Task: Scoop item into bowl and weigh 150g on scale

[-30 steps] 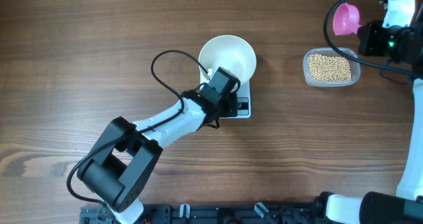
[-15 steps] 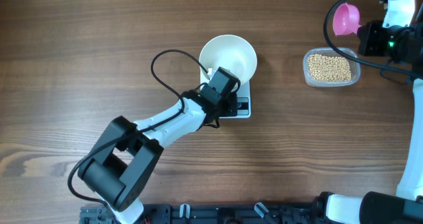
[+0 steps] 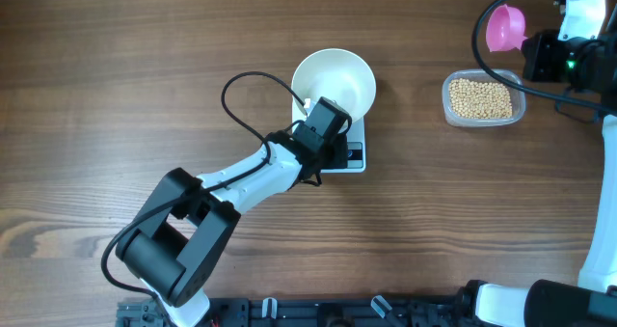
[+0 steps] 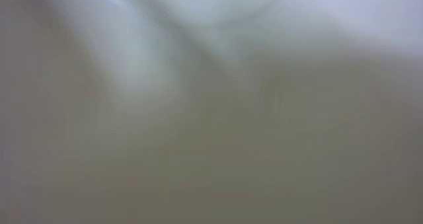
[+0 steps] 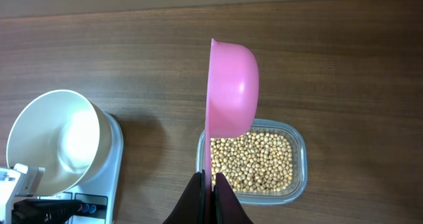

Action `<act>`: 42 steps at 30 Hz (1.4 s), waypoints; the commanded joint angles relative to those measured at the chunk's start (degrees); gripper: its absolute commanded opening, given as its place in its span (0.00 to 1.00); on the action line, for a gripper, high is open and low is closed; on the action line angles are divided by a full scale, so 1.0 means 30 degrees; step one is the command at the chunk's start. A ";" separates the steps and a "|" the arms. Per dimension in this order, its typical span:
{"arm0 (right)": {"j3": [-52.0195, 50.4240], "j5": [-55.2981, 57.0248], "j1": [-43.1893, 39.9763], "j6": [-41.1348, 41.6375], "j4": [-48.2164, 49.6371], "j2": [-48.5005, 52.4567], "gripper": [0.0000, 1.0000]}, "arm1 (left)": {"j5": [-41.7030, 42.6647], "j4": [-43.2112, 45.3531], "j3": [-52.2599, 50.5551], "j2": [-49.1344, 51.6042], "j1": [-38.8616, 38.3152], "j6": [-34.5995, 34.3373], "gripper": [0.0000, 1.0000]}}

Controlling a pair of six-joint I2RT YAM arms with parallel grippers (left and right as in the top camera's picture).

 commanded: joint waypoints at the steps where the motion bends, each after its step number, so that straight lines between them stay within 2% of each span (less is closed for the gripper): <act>1: -0.0007 0.0189 -0.0073 0.0189 -0.0007 0.0160 0.04 | -0.0131 -0.0262 -0.0160 0.1005 -0.0066 -0.0124 0.04; 14: -0.0007 0.0182 -0.0073 0.0189 -0.0007 0.0160 0.04 | -0.0342 -0.0984 -0.0080 0.0634 -0.0044 -0.0124 0.04; 21: -0.0007 0.0182 -0.0073 0.0197 -0.0015 0.0160 0.04 | -0.0357 0.0437 -0.0007 -0.2208 0.0117 -0.0124 0.04; 30: -0.0007 0.0182 -0.0073 0.0189 -0.0073 0.0160 0.05 | 0.0160 -0.0146 -0.0007 -0.4860 0.0182 0.0182 0.04; 35: -0.0007 0.0175 -0.0073 0.0197 -0.0015 0.0160 0.04 | 0.0160 -0.2229 -0.0029 -0.4146 -0.0590 0.1341 0.04; 42: -0.0007 0.0175 -0.0073 0.0204 -0.0036 0.0160 0.04 | -0.1574 -0.0306 -0.0051 -0.1654 -0.0816 0.1413 0.04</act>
